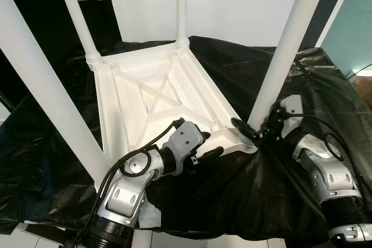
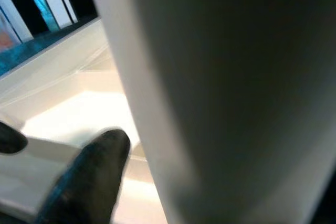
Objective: Building children table
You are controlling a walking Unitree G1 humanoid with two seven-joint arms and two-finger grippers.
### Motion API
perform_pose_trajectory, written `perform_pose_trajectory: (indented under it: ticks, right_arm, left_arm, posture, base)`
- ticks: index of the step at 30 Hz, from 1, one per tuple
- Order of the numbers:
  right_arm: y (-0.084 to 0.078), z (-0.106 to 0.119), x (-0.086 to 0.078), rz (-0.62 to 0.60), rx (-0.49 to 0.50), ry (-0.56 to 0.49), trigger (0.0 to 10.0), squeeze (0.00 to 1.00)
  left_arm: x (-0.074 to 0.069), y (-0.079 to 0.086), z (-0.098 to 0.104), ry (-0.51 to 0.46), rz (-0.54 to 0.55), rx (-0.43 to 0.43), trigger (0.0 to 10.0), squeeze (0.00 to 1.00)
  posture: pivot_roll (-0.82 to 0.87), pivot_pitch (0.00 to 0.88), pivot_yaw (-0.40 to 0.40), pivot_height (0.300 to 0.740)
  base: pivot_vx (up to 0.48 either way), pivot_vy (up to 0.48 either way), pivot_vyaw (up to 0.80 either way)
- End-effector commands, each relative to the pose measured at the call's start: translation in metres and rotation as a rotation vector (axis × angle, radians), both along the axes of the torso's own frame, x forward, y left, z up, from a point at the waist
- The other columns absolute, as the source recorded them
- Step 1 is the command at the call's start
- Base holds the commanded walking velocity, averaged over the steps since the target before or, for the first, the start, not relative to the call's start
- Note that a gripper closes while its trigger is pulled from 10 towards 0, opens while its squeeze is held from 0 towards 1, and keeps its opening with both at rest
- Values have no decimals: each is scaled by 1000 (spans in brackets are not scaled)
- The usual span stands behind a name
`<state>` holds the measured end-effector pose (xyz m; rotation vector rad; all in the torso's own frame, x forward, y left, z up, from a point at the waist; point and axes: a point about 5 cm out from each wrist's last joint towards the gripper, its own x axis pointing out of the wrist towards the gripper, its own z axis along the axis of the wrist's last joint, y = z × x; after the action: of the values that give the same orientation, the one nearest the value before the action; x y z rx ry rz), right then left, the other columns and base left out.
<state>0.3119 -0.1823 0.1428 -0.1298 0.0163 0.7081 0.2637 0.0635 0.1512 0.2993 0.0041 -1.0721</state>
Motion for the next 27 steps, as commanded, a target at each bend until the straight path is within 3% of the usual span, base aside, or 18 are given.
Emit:
perform_pose_trajectory:
  ticks: [1,2,13,18,19,20,21,23,27]
  right_arm:
    - [1,-1,3,33,-29,4,4235,0]
    - [1,-1,5,53,-50,8,0,0]
    - [-9,-8,2,105,-77,48,0,0]
    - [-12,-13,-2,-7,-96,12,0,0]
    - [-13,-16,-3,-73,-97,15,10000,0]
    - [-11,-19,-4,-149,-81,15,10000,0]
    - [-11,-19,-4,-149,-81,15,10000,0]
    - [-4,-28,-12,-358,-33,39,10000,0]
    - [-2,-31,-15,-426,-11,49,10000,0]
  left_arm:
    - [3,0,0,-20,59,-3,10000,0]
    - [2,-1,0,-20,60,-5,10000,0]
    - [3,-2,-1,-22,64,-6,10000,0]
    - [2,-4,-1,-23,54,-7,10000,0]
    - [1,-4,-1,-23,52,-7,10000,0]
    - [1,-2,-1,-21,52,-5,10000,0]
    - [1,-2,-1,-21,52,-5,10000,0]
    - [-1,-1,-2,-15,48,0,10000,0]
    - [-2,-1,-3,-13,46,1,10000,0]
  posture:
    - [-31,0,-21,740]
    - [-31,0,-21,740]
    - [-39,0,-21,740]
    - [-36,0,-21,740]
    - [-36,0,-18,740]
    - [-37,0,-14,740]
    - [-37,0,-14,740]
    - [-36,0,-8,740]
    - [-36,0,-6,740]
  base:
    - [0,0,0]
    - [0,0,0]
    - [0,0,0]
    - [0,0,0]
    - [0,0,0]
    - [0,0,0]
    - [0,0,0]
    - [0,0,0]
    - [0,0,0]
